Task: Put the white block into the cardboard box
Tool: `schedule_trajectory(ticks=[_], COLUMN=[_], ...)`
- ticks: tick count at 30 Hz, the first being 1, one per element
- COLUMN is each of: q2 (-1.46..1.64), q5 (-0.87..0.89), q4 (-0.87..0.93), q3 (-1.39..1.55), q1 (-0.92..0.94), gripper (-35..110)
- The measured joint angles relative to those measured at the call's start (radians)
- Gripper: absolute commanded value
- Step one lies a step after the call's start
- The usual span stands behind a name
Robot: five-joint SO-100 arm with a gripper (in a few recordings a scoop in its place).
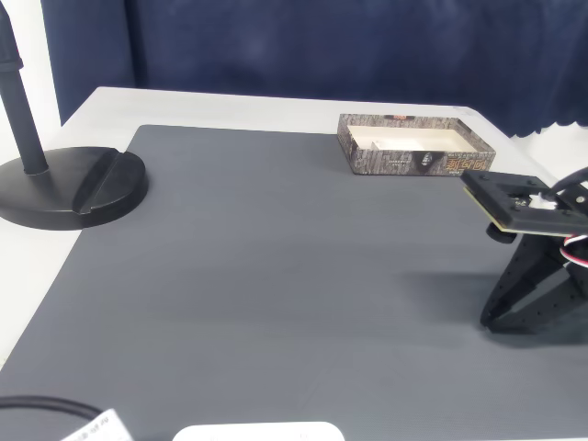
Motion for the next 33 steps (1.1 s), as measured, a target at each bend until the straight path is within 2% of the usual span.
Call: schedule_trajectory(ticks=[33], q2=[0.000], q5=[-0.029], q4=[0.000], q3=[0.000], q1=[0.046], gripper=[-2])
